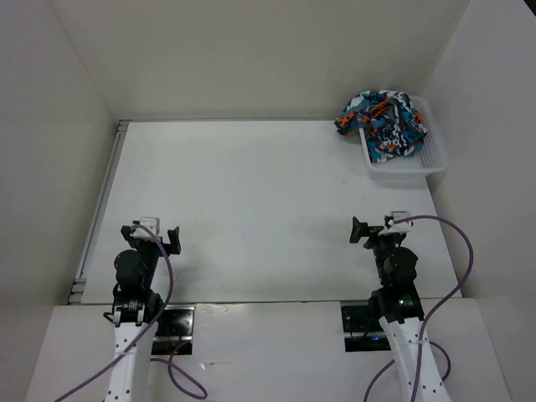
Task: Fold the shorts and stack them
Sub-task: Grab the shorts from the pile
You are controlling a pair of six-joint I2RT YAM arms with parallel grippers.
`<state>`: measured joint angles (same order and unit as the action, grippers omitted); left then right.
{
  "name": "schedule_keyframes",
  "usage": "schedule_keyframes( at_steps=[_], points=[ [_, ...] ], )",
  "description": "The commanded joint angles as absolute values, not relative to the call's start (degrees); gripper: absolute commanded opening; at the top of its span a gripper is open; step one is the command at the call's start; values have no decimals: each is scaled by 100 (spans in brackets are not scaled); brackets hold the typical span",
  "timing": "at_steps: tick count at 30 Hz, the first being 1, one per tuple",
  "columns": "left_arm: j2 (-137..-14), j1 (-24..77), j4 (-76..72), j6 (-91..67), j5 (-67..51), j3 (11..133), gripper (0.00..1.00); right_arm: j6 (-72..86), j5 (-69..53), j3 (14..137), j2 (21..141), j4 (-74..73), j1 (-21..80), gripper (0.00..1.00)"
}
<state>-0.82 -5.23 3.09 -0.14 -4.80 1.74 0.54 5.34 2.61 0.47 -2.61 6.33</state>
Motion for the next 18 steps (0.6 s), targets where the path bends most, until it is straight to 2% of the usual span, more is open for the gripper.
schedule_keyframes(
  at_steps=[1, 4, 6, 7, 8, 10, 11, 13, 15, 16, 18],
  points=[
    [123, -563, 176, 0, -589, 79, 100, 9, 554, 18, -35, -18, 598, 99],
    [123, -563, 176, 0, -904, 149, 100, 9, 554, 18, -35, -18, 598, 99],
    [123, -563, 333, 0, -2095, 280, 100, -78, 502, 18, -35, -18, 598, 99],
    [123, -563, 395, 0, -2318, 377, 100, -323, 257, 96, -35, 61, 598, 99],
    [123, -563, 335, 0, -2547, 430, 100, -1082, -920, 97, -35, 227, 598, 99],
    [123, -563, -367, 0, -3249, 370, 100, -3041, -2052, 192, -35, 702, 598, 100],
    [123, -563, 109, 0, -4470, 369, 100, -4773, -3588, 254, -35, 442, 598, 100],
    [123, -563, 754, 0, -4571, 134, 100, -10359, -3754, 117, -35, -1162, 598, 98],
    [123, -563, -215, 0, -4676, 201, 100, -10441, -3683, 9, -35, -495, 598, 100],
    [123, -493, -907, 0, -4737, 263, 100, -10389, -3613, 348, -35, -309, 598, 100],
    [-7, -431, -1116, 0, -4737, 439, 100, -9323, -4083, 483, -35, 802, 598, 99]
  ],
)
